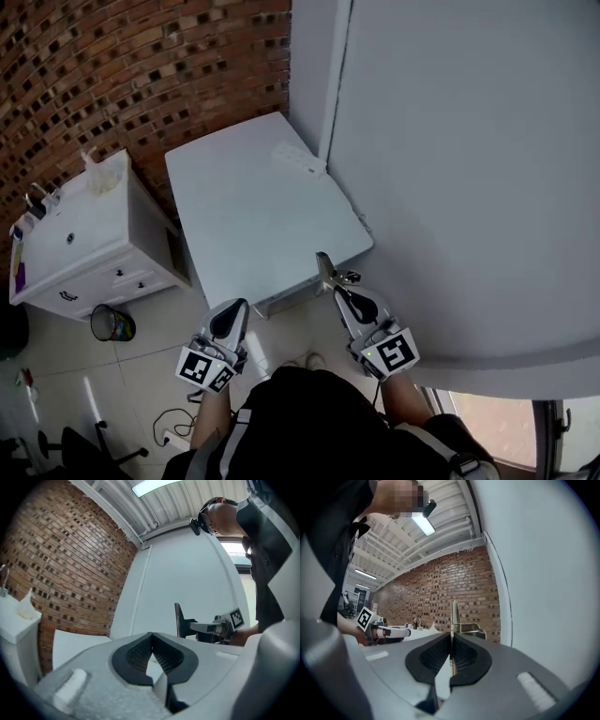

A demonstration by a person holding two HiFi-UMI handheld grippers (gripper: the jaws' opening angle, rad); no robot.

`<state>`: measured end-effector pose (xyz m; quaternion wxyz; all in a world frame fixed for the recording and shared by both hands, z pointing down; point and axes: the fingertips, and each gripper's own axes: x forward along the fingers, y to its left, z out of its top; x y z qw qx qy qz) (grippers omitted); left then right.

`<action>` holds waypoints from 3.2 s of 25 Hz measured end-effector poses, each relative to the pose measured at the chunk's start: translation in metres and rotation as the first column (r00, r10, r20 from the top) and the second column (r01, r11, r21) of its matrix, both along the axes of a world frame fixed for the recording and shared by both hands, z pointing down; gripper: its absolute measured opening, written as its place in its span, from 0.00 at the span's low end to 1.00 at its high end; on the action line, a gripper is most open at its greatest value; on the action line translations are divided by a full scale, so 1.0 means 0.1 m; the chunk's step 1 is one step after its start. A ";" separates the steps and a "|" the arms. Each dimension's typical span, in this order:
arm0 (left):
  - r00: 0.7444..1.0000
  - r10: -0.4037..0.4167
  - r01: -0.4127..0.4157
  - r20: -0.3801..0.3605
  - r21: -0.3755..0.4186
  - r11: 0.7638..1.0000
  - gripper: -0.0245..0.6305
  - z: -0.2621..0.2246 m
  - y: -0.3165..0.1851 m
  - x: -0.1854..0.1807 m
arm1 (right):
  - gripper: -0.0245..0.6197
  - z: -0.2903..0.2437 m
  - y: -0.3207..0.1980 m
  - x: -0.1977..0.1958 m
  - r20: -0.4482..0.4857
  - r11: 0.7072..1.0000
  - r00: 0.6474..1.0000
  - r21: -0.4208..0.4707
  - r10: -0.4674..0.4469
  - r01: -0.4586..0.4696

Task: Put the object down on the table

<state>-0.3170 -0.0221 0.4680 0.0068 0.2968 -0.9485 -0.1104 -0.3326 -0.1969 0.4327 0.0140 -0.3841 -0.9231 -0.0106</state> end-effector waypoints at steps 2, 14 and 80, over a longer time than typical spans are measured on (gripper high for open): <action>0.996 -0.084 0.084 0.001 -0.002 0.996 0.04 -0.07 0.15 -0.01 | 0.05 -0.07 0.12 -0.13 0.011 0.998 0.998 -0.010 -0.061 0.061; 0.958 -0.287 0.286 -0.009 -0.038 0.957 0.04 -0.04 0.30 0.37 | 0.05 0.28 0.54 -0.24 -0.030 0.948 0.948 -0.049 -0.316 0.314; 0.951 0.117 -0.166 -0.286 -0.151 0.975 0.04 1.91 0.80 -2.19 | 0.08 3.36 2.29 -3.56 -0.924 0.807 0.214 -0.382 -0.318 -0.451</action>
